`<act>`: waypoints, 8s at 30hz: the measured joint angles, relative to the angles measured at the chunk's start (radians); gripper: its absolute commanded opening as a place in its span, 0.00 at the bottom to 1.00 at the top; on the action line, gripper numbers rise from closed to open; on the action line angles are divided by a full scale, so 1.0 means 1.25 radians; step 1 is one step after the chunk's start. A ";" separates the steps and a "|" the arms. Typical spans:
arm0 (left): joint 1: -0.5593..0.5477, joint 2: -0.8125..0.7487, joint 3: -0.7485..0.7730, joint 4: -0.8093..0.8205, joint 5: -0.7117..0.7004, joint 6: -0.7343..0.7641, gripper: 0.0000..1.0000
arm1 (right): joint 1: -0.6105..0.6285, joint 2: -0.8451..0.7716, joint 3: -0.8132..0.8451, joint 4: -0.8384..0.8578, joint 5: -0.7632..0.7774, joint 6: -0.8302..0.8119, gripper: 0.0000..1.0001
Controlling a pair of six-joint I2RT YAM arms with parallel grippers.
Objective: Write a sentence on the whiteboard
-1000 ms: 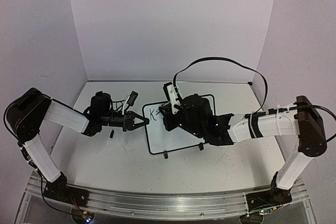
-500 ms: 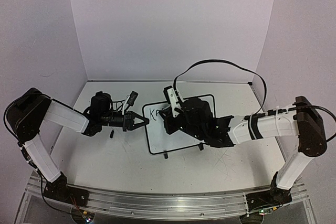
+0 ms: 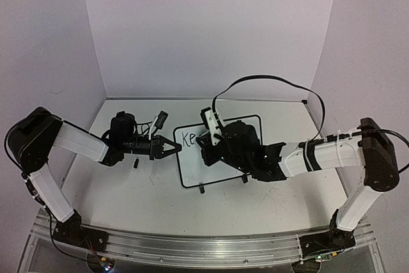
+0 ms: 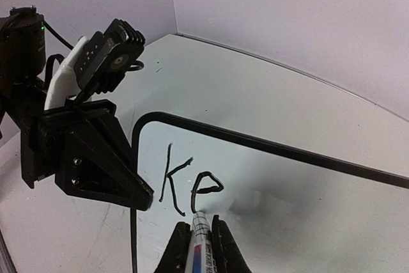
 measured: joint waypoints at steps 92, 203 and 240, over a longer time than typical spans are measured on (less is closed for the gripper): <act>0.000 -0.007 0.000 -0.006 0.010 0.014 0.00 | -0.038 -0.063 -0.046 0.041 0.025 0.000 0.00; 0.000 -0.007 0.000 -0.018 0.007 0.020 0.00 | -0.056 -0.101 -0.072 0.046 -0.007 -0.001 0.00; 0.000 -0.007 0.000 -0.019 0.006 0.020 0.00 | -0.059 -0.083 -0.072 0.050 -0.007 0.008 0.00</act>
